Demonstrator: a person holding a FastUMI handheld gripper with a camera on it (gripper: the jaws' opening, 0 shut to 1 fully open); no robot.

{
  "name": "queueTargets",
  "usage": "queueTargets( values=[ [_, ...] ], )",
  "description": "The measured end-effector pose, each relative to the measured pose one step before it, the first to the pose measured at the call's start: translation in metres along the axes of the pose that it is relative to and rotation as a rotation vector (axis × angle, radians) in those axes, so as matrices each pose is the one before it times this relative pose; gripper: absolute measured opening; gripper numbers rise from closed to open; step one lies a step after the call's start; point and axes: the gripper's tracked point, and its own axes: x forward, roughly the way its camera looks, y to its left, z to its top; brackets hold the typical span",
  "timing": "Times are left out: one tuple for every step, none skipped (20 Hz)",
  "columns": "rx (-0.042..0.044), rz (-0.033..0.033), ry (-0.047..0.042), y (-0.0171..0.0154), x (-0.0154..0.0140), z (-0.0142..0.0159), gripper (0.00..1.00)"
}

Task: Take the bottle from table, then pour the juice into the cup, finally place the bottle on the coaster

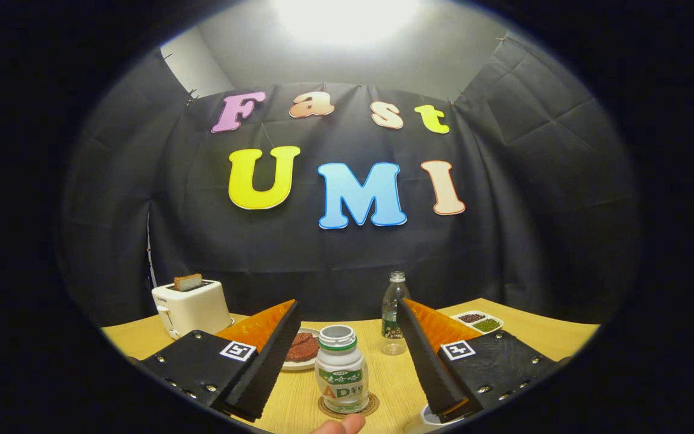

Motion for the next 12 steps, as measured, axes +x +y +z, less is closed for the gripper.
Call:
queueTargets(
  values=[
    [0.00051, -0.00597, -0.00735, -0.00322, -0.00500, 0.00756, 0.96],
    [0.00307, -0.00424, -0.00771, -0.00438, -0.00481, 0.00537, 0.96],
    [0.00717, 0.00040, -0.00817, -0.00209, -0.00506, 0.00634, 0.96],
    [0.00858, 0.00092, -0.00710, -0.00156, -0.00398, 0.00580, 0.96],
    [0.00891, 0.00108, -0.00876, -0.00159, -0.00361, 0.00600, 0.96],
    [0.00454, -0.00011, -0.00954, -0.00254, -0.00462, 0.00538, 0.96],
    [-0.00071, 0.00272, -0.00741, -0.00110, -0.00408, 0.00518, 0.96],
    [-0.00575, 0.00290, -0.00443, -0.00151, -0.00268, 0.00301, 0.96],
    [-0.00936, 0.00340, -0.00425, -0.00173, -0.00360, 0.00339, 0.96],
    [-0.01015, 0.00335, -0.00236, -0.00992, -0.00034, 0.00540, 0.96],
    [-0.01211, 0.00319, 0.00252, -0.00327, -0.00370, 0.00140, 0.96],
    [-0.00993, -0.00106, 0.00336, -0.00525, -0.00395, -0.00100, 0.96]
  ],
)
